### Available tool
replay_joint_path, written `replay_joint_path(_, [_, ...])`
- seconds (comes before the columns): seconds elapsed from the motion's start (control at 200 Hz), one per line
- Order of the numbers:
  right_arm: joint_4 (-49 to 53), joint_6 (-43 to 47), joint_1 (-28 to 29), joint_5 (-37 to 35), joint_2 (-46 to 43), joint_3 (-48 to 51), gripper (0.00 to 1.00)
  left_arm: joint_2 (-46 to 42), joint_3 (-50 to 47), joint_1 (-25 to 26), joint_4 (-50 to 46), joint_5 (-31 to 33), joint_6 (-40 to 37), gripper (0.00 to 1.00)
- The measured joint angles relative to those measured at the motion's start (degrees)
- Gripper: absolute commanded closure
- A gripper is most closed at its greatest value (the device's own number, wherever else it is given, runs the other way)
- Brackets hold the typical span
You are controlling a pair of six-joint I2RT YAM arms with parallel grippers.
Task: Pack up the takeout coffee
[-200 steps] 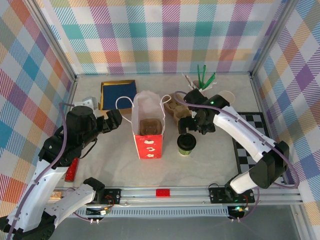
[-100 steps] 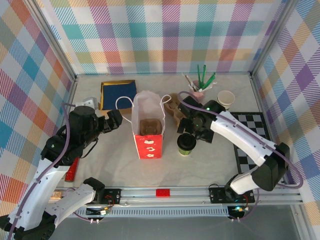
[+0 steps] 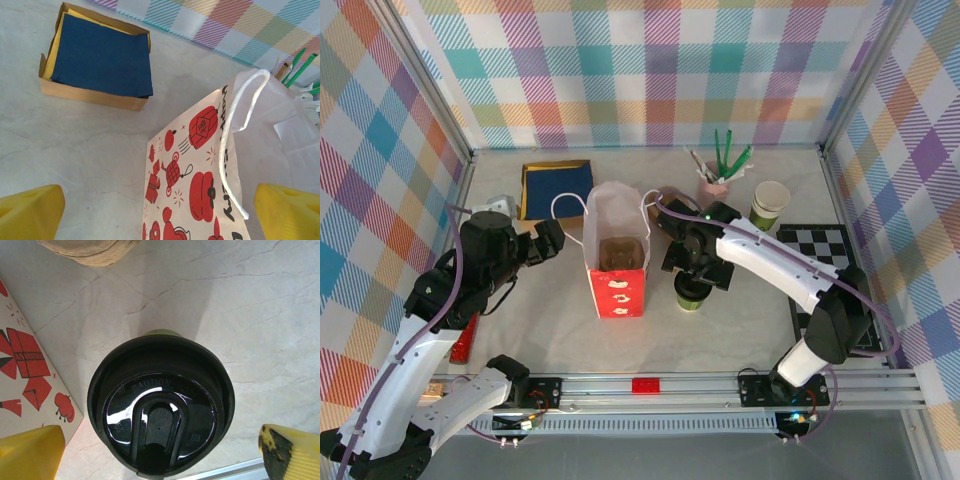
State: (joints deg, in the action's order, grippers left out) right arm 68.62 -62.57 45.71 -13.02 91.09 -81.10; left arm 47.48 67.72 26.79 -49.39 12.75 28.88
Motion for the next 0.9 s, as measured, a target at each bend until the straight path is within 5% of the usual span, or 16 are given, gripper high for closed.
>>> replay_joint_path(0.9, [-7.32,-0.22,0.00,0.04,-1.29,8.04,0.01,-0.92,-0.94,-0.33,-0.04,-0.09,1.42,0.04])
